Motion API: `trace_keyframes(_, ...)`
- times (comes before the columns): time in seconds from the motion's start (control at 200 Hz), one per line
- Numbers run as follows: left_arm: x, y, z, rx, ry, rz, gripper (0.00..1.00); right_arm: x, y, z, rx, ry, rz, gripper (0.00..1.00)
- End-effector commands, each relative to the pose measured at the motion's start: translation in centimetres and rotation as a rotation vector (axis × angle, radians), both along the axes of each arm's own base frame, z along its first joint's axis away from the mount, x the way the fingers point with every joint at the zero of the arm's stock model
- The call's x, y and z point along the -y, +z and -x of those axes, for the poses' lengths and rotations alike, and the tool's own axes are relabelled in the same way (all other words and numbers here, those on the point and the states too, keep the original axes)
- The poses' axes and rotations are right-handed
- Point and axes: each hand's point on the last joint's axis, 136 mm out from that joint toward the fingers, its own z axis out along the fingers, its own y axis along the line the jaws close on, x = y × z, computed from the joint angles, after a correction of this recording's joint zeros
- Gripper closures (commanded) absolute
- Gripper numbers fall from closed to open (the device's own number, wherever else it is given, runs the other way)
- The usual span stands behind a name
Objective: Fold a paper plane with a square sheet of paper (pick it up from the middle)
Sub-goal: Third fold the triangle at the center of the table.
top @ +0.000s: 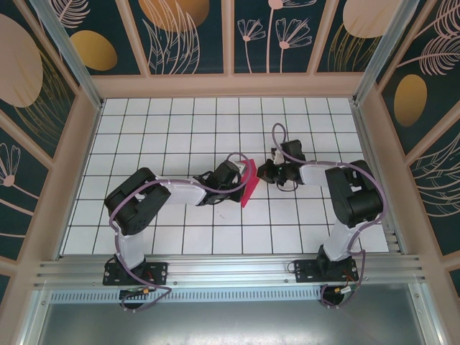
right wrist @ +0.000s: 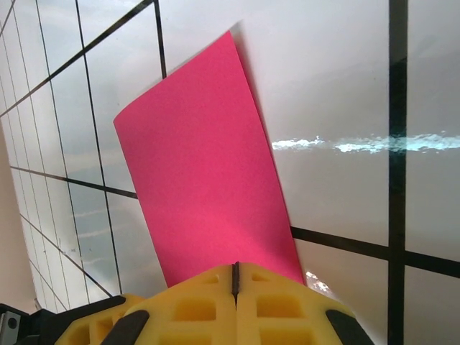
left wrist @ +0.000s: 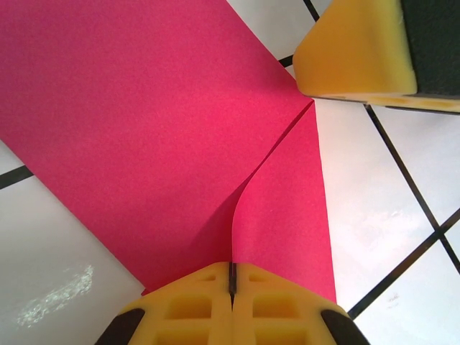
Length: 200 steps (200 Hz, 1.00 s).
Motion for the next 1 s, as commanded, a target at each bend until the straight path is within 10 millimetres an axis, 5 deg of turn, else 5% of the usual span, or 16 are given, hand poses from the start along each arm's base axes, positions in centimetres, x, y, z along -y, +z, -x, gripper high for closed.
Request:
trace_keyframes(0.0, -1.6, -2.7, 1.1, -0.076, 0.004, -0.090, 1.00, 0.0, -1.8, 0.2, -0.030, 0.017, 0.015, 0.98)
trace_keyframes(0.19, -1.4, -2.1, 0.9, -0.070, 0.012, -0.079, 1.00, 1.2, -3.8, 0.5, -0.067, -0.007, 0.102, 0.98)
trace_keyframes(0.265, -1.2, -1.0, 0.6, -0.059, 0.028, -0.059, 0.89, 1.3, -3.9, 0.6, -0.065, 0.000, 0.112, 0.99)
trace_keyframes(0.315, -1.3, 0.2, 0.2, -0.041, 0.053, -0.042, 0.72, 1.4, -3.9, 0.7, -0.065, 0.006, 0.114, 0.99)
trace_keyframes(0.52, -2.4, 6.4, -2.4, 0.019, 0.191, 0.060, 0.55, 1.1, -3.7, 0.9, -0.058, 0.041, 0.110, 0.99)
trace_keyframes(0.621, -2.0, 9.2, -2.5, 0.026, 0.193, 0.148, 0.63, 0.9, -3.4, 0.8, -0.052, 0.047, 0.102, 0.99)
trace_keyframes(0.716, -0.2, 10.6, -1.6, -0.022, 0.131, 0.250, 0.84, 0.8, -3.3, 0.6, -0.049, 0.043, 0.096, 0.99)
trace_keyframes(0.811, 1.5, 10.4, -0.6, -0.090, 0.060, 0.308, 0.93, 0.7, -3.2, 0.6, -0.049, 0.044, 0.094, 0.99)
trace_keyframes(0.996, 2.7, 6.1, -0.4, -0.188, 0.050, 0.291, 0.98, 0.7, -3.2, 0.6, -0.049, 0.047, 0.098, 0.99)
